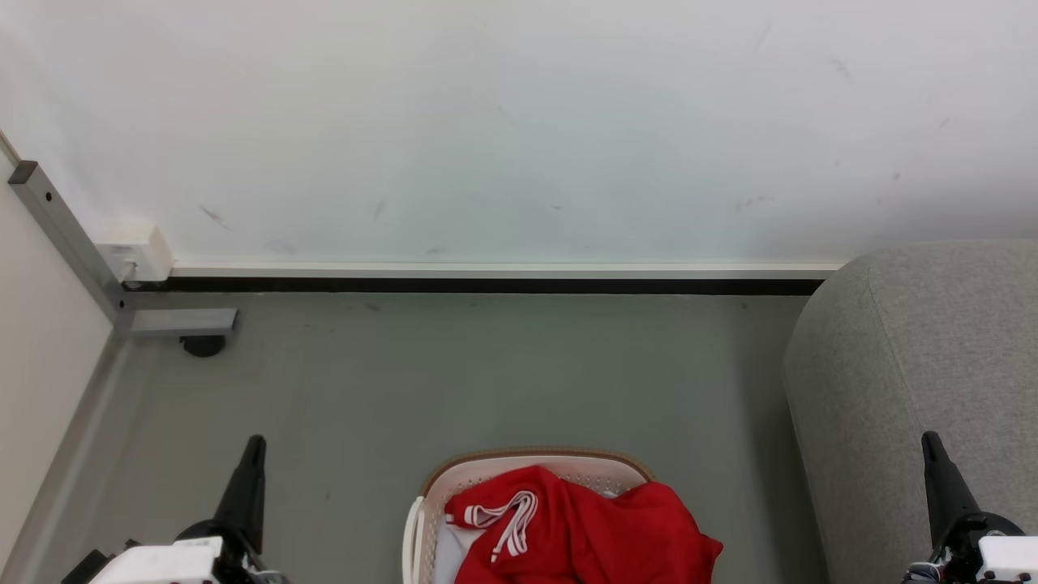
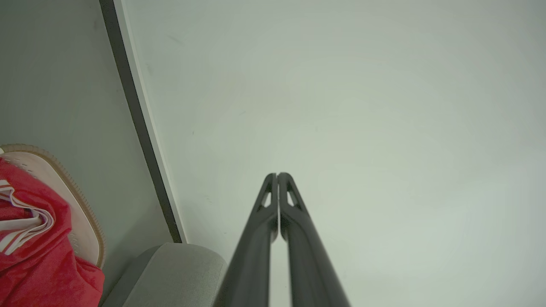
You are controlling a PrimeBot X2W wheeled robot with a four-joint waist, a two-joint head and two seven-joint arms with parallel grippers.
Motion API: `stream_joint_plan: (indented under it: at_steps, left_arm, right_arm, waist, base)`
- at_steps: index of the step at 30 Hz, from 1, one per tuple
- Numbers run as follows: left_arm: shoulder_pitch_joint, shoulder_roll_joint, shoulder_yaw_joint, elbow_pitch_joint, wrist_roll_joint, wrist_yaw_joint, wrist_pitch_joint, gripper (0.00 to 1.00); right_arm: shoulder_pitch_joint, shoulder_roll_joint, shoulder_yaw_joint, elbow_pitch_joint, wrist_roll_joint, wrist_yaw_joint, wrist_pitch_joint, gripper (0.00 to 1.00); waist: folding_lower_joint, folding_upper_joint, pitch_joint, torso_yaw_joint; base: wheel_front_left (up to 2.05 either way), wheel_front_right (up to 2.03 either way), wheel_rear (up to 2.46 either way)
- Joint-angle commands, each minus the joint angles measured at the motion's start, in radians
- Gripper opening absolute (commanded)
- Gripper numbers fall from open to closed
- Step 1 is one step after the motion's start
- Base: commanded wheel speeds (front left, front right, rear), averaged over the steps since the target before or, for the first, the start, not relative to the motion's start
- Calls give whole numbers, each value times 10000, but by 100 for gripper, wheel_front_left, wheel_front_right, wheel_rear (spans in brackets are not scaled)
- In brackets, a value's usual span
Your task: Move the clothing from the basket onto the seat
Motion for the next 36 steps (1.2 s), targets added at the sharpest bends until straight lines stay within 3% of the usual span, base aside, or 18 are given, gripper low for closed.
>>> stream_joint_plan:
  at_steps: [1,7,8,23,36]
  left_arm:
    - [-85,82,21,-29,-123,-66,36,0]
    - [-85,83,21,-29,-123,-66,36,0]
    - [0,-2,0,4,0,0,0,100]
    - [183,-61,-207,-198,419,11,-589,100]
    - [139,-35,-335,-777,2439,0,-1162,100]
  right_arm:
    - [-112,-8,-24,-34,20,-22,21,0]
    - [-112,-8,-24,-34,20,-22,21,0]
    - [0,0,0,6,0,0,0,100]
    - [148,24,721,-188,-310,-2,-575,100]
    - [62,-46,1265,-658,-1750,-4,-1163,100]
  waist:
    - [0,0,0,0]
    - [0,0,0,0]
    - [0,0,0,0]
    - [0,0,35,-3]
    - [0,0,56,-30]
  base:
    - [0,0,0]
    - [0,0,0]
    - [0,0,0]
    - [0,0,0]
    - [0,0,0]
